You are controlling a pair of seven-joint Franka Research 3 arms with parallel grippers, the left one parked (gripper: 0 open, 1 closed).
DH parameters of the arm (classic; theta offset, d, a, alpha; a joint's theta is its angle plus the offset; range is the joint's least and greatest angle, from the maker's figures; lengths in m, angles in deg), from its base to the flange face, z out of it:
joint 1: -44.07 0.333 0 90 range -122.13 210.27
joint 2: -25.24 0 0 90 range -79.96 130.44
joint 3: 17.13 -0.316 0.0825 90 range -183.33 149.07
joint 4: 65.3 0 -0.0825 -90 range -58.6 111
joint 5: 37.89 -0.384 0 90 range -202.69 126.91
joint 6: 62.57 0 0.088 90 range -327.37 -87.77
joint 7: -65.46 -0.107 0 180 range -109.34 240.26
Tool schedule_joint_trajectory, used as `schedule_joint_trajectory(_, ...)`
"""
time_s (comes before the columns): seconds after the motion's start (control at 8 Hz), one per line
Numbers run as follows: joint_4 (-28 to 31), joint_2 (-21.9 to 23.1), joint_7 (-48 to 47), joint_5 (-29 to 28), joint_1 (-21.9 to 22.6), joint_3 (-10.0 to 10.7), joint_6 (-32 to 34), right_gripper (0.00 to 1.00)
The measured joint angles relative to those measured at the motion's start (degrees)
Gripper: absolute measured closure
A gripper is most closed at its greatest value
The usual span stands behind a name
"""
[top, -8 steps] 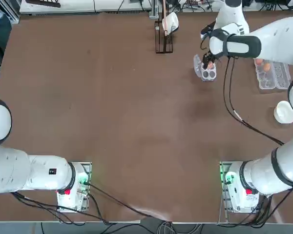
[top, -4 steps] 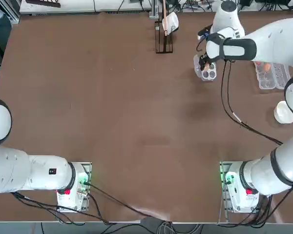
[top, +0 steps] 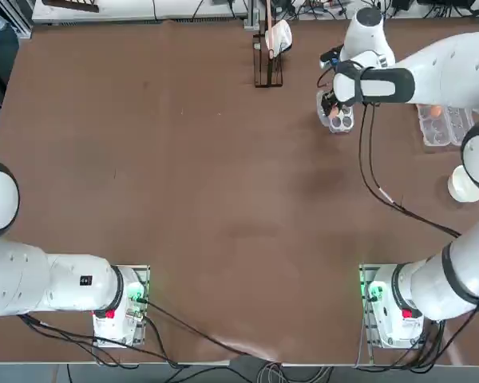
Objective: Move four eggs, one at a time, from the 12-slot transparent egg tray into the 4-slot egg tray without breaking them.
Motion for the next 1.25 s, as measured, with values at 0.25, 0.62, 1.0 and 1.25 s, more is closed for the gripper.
schedule_joint_trajectory(0.25,0.0,-0.1,1.5,0.0,-0.5,0.8,0.0,0.42)
schedule_joint_trajectory(0.62,0.1,-0.4,4.3,0.0,-2.6,1.1,-0.5,0.42)
schedule_joint_trajectory(1.0,0.1,-2.0,4.3,0.0,-2.6,1.0,-1.8,0.42)
schedule_joint_trajectory(1.25,0.1,-2.8,4.3,0.0,-2.6,1.0,-2.1,0.42)
